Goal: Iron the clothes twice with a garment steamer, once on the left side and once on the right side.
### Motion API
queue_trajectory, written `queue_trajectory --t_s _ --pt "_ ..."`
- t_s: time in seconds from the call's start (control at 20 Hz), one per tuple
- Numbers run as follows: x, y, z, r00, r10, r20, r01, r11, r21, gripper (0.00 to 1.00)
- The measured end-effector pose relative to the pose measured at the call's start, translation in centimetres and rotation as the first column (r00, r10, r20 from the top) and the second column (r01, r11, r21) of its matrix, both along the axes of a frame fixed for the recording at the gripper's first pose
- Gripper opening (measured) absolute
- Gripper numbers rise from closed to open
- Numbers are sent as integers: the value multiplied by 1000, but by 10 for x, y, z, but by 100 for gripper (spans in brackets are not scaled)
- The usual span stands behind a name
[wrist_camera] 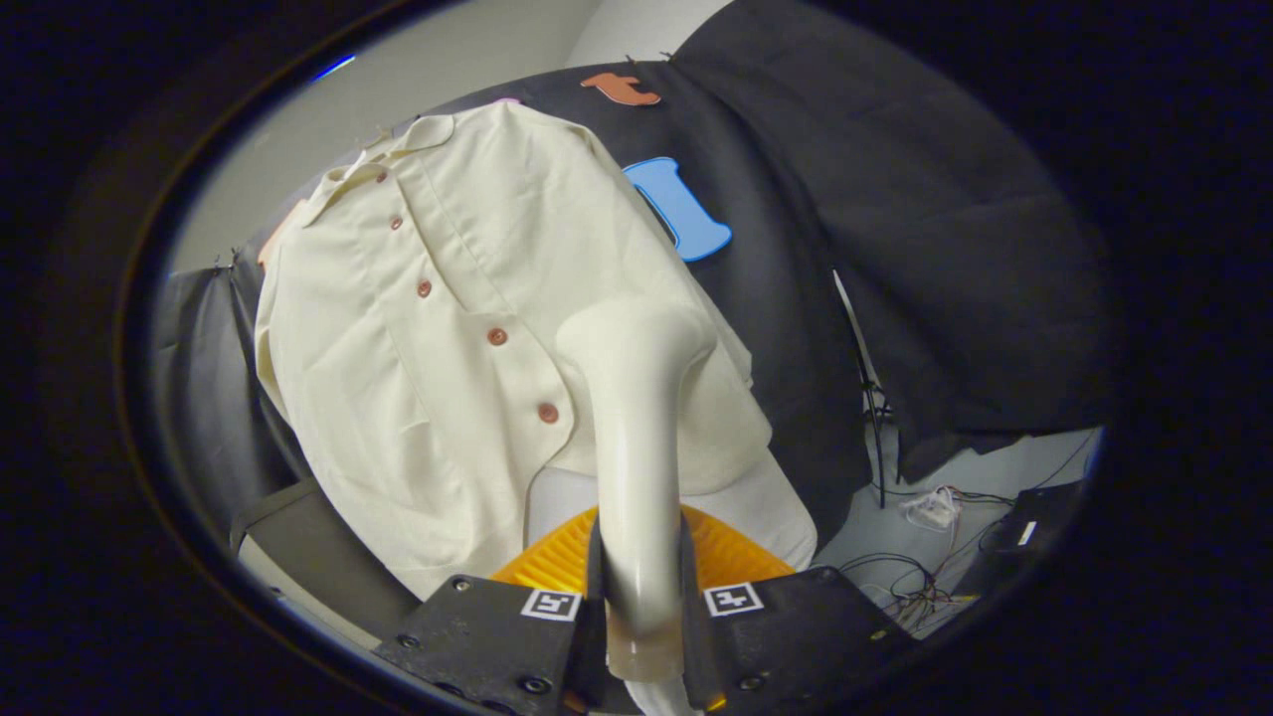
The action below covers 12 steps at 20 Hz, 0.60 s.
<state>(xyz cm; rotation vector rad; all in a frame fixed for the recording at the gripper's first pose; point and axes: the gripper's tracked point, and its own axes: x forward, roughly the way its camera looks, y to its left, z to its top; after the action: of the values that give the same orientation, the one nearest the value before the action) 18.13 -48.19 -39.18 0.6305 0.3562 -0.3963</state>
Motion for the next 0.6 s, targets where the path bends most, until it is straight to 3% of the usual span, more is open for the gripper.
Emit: queue_trajectory --t_s 0.25,0.6 --pt "-14 37 30 998 45 32 -44 999 -21 31" --pt "-36 133 82 983 166 78 -162 986 -48 31"
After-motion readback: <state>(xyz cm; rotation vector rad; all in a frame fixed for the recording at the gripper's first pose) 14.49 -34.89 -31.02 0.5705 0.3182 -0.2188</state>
